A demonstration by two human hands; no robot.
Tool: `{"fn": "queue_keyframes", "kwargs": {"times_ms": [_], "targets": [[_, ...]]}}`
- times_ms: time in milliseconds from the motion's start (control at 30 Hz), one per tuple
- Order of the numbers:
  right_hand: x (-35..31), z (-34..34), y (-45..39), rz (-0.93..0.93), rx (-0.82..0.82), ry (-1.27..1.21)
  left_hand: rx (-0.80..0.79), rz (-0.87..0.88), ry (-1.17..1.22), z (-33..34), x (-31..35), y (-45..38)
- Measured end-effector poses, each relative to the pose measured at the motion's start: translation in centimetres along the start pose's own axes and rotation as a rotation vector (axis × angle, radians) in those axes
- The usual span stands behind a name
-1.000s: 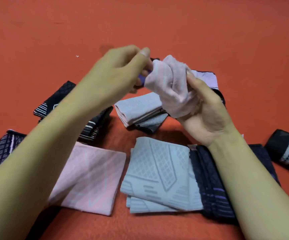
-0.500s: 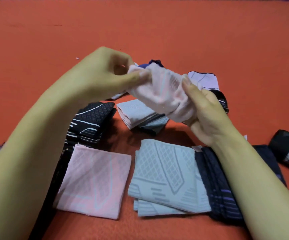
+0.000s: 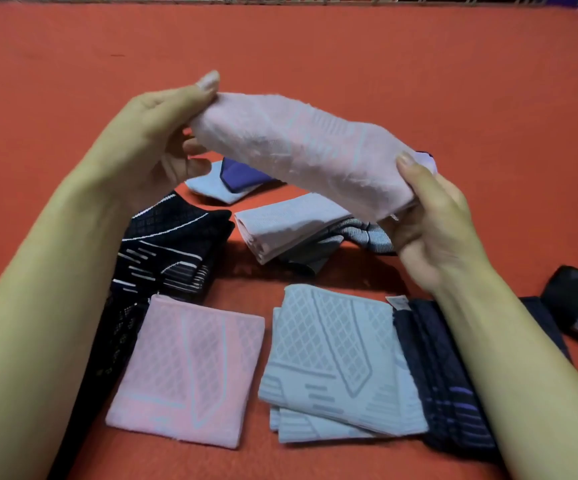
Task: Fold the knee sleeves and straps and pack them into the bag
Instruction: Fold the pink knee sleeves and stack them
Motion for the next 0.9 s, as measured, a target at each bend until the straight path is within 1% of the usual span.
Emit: {"fn": "queue_keyframes", "kwargs": {"times_ms": [100, 200, 267, 367, 467, 567, 600, 667, 767, 833, 900], "targets": [[0.0, 0.6, 0.1, -0.041, -0.184, 0.042, 0.011, -0.053, 0.205, -0.8, -1.6, -0.2], [0.6, 1.0, 0.2, -0.080, -0.291, 0.182, 0.006, -0.070, 0.275, -1.6, -2.6, -0.5], [0.9, 1.1, 0.2, -0.114, -0.314, 0.263, -0.006, -0.061, 0.263, -1.9, -3.0, -0.7], [1.5, 1.0, 0.1, -0.158, -0.320, 0.379, -0.065, 0.002, 0.089, -1.5, -3.5, -0.6], [1.7, 1.1, 0.1, -0.174, -0.287, 0.386, -0.112, 0.052, -0.054, -0.8, -3.8, -0.3], [1.2, 0.8, 0.0, -0.243, -0.189, 0.461, -0.121, 0.022, -0.029, -0.6, -3.9, -0.4], [1.0, 0.7, 0.0, -0.270, -0.156, 0.494, -0.095, 0.006, -0.034, -0.7, -4.0, -0.6], [0.7, 0.4, 0.0, -0.308, -0.092, 0.543, -0.008, 0.002, -0.130, -1.2, -4.3, -1.0], [0.9, -0.3, -0.6, -0.310, -0.033, 0.556, 0.079, 0.019, -0.195, -1.7, -4.9, -1.3], [1.0, -0.7, -1.0, -0.285, -0.004, 0.559, 0.100, 0.018, -0.165, -2.0, -4.9, -1.4], [1.0, -0.8, -1.0, -0.252, 0.001, 0.563, 0.077, 0.007, -0.128, -2.0, -4.7, -1.3]]}}
Point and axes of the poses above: each hand's wrist, its own y-axis away from the middle knuckle, its own z-axis out of the palm, x = y × z, the point moved 4 cm from there along -y, towards the middle knuckle, and after that the axes turned 5 degrees about y, right-handed, at the moved point
